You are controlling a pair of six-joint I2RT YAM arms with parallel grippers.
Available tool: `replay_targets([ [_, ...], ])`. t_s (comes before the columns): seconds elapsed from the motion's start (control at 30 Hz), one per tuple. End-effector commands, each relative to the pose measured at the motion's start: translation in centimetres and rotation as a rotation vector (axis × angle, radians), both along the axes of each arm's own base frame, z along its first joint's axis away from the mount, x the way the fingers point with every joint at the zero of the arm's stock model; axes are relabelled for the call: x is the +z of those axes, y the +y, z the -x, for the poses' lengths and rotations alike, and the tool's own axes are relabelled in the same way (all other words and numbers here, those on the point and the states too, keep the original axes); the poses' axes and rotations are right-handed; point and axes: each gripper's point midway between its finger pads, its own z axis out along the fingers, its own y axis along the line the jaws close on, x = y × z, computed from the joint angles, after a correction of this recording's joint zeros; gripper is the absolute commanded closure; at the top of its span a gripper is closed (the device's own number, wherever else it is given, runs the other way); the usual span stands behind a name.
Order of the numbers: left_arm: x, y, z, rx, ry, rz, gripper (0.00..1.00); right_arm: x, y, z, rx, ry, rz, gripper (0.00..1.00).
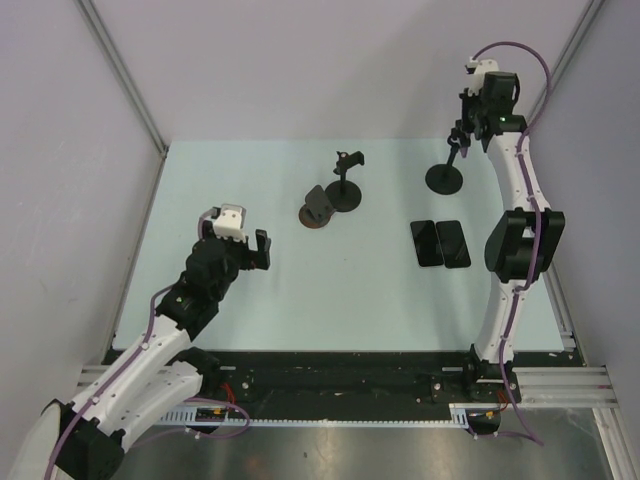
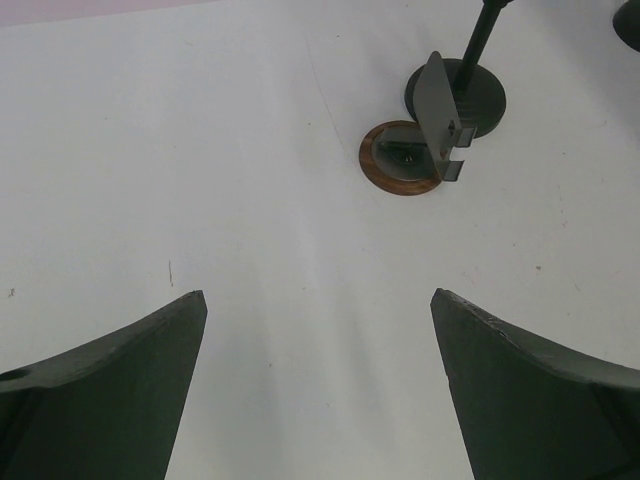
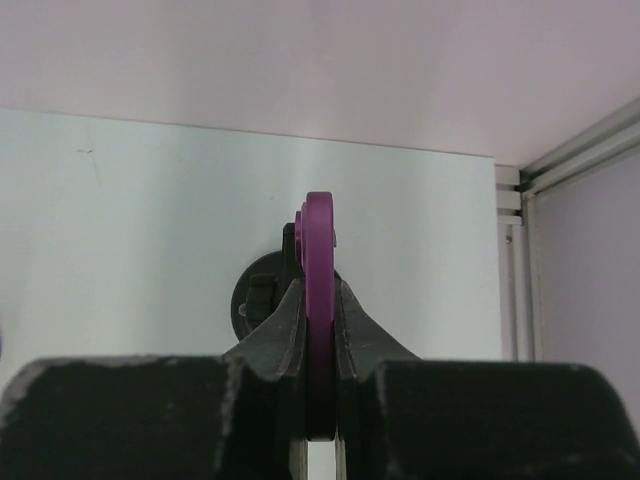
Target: Remove the phone from the phone stand
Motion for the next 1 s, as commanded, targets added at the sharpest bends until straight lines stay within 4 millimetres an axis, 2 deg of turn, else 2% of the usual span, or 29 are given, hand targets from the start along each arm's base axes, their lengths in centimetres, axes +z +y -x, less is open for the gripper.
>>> replay_targets([
  [0.0,2.7,-0.2,-0.5,-0.01,-0.061,0.04,0.0,8.8,7.8,2.0,0.17,-0.217,-0.023,1.0],
  [0.03,2.9,-0.3,-0.5,-0.011,-0.064,0.044,0.0,8.3,8.6,2.3,0.185,-0.205,-0.016,1.0],
  [0.07,2.9,-0.2,-0.4,-0.011,-0.064,0.045,0.0,9.7,9.5,3.1,0.204,-0.237,-0.012,1.0],
  [0.1,2.8,-0.3,-0.5,-0.012,-0.062,0.046,0.0,10.0,10.3,3.5,0.223,-0.244,-0.003,1.0],
  [0.13,2.9,-0.3,-0.4,-0.014,-0.064,0.047,0.0,10.1,11.9,4.1,0.26,-0.249,-0.006,1.0],
  [0.2,2.9,-0.3,-0.4,-0.016,-0.064,0.05,0.0,10.7,13.2,5.3,0.286,-0.261,-0.012,1.0],
  [0.23,2.9,-0.4,-0.4,-0.018,-0.064,0.049,0.0,10.8,14.5,5.9,0.305,-0.262,-0.011,1.0],
  [0.33,2.8,-0.5,-0.4,-0.026,-0.061,0.054,0.0,11.0,15.7,7.8,0.308,-0.261,0.0,1.0],
  [0.37,2.8,-0.6,-0.3,-0.032,-0.058,0.056,0.0,11.2,16.9,8.7,0.322,-0.27,-0.004,1.0],
  [0.43,2.9,-0.8,-0.3,-0.04,-0.061,0.063,0.0,10.9,17.0,10.4,0.292,-0.263,0.003,1.0],
  [0.47,2.8,-0.9,-0.4,-0.043,-0.057,0.064,0.0,10.8,18.0,11.2,0.302,-0.259,0.002,1.0],
  [0.57,2.7,-1.3,-0.3,-0.065,-0.052,0.067,0.0,10.4,18.8,13.7,0.285,-0.244,-0.016,1.0],
  [0.6,2.6,-1.6,-0.3,-0.079,-0.045,0.065,0.0,9.2,20.1,14.7,0.304,-0.222,-0.016,1.0],
  [0.63,2.6,-1.8,-0.2,-0.088,-0.045,0.066,0.0,10.1,20.1,15.8,0.293,-0.241,-0.024,1.0],
  [0.7,2.8,-2.1,-0.2,-0.109,-0.048,0.059,0.0,9.9,21.5,17.6,0.293,-0.225,-0.064,1.0],
  [0.77,3.3,-2.8,0.0,-0.141,-0.054,0.066,0.0,9.5,22.1,19.3,0.289,-0.21,-0.091,1.0],
  [0.8,3.6,-3.2,0.1,-0.158,-0.056,0.075,0.0,9.4,23.0,20.3,0.285,-0.207,-0.114,1.0],
  [0.97,5.1,-6.4,1.0,-0.298,-0.05,0.134,0.0,7.9,25.2,24.1,0.268,-0.162,-0.155,1.0],
])
